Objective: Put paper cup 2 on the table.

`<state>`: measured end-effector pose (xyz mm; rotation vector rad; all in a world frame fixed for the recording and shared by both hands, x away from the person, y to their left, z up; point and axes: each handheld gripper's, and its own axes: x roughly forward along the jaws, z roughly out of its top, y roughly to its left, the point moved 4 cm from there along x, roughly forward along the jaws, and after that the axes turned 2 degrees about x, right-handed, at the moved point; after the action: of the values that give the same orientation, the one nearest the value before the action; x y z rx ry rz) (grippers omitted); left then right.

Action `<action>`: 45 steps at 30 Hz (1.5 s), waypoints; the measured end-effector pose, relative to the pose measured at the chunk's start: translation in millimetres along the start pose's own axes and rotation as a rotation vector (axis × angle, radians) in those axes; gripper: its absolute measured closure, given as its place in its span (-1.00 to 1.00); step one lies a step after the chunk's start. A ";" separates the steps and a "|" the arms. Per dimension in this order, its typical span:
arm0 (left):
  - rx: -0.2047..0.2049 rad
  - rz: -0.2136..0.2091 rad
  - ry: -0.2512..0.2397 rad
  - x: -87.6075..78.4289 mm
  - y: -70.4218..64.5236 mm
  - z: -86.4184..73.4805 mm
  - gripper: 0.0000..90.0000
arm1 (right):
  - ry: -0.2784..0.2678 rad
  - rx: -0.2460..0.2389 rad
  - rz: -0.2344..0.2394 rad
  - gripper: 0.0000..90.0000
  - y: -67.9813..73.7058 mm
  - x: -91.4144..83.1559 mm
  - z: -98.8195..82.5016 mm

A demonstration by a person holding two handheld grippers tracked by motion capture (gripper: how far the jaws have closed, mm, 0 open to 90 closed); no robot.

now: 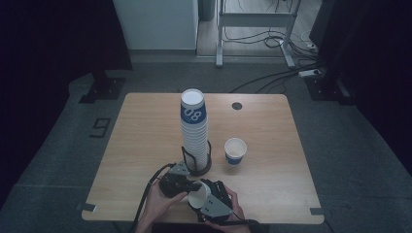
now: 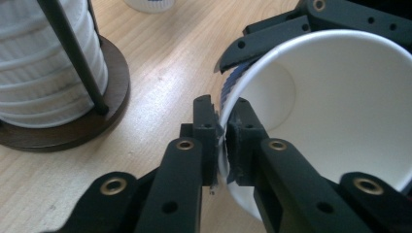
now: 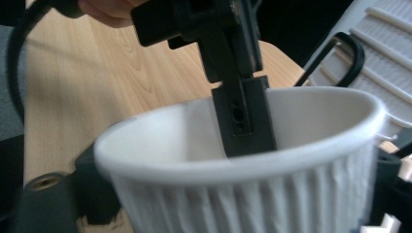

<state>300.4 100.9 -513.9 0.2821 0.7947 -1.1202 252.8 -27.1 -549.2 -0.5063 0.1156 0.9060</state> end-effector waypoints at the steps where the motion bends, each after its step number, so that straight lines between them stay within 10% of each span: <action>1: 0.006 0.003 -0.008 0.0 0.0 -0.4 0.86 | 0.002 0.010 0.001 -0.66 -0.8 -0.4 -0.9; 25: -0.001 0.138 -0.316 -7.3 1.4 -11.2 -0.29 | -0.015 0.194 -0.038 -0.64 -25.2 -11.7 -8.4; 45: -0.047 0.273 -0.424 -19.0 19.1 -31.2 -0.53 | -0.040 0.347 -0.096 -0.64 -51.4 -27.8 -17.5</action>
<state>300.2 140.3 -526.0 0.1020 0.3913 -0.8609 277.6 -81.5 -537.0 -0.1694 0.2057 0.7810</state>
